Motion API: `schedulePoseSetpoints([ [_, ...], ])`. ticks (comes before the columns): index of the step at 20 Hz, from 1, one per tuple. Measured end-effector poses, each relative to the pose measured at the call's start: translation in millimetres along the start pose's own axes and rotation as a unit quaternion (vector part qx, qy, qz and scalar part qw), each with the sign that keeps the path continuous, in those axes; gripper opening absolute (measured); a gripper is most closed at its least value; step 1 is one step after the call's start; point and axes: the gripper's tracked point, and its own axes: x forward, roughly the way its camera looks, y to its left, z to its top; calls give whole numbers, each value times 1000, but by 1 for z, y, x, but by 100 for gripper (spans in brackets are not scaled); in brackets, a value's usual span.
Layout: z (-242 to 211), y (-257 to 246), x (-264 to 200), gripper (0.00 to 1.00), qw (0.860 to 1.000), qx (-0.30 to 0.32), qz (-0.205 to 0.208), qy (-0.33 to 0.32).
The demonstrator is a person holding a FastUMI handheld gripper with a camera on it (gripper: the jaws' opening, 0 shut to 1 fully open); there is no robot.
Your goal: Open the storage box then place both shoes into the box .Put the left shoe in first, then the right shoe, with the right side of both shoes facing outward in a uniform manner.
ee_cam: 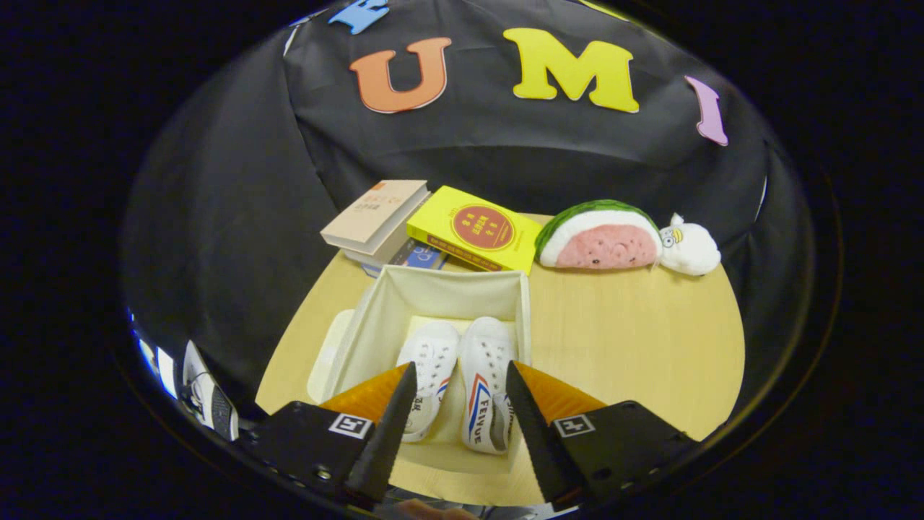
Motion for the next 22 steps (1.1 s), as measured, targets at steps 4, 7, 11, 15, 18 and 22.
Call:
schedulePoseSetpoints([
  [4,0,-4,-36,95,998,-8,-24,-50],
  [7,-3,-7,-61,96,997,3,-30,-76],
  [11,3,-17,-98,96,992,23,-43,-120],
  [15,11,-38,-137,96,983,23,-58,-174],
  [18,19,-60,-170,96,971,5,-84,-224],
  [22,29,-87,-213,96,955,20,-104,-276],
])
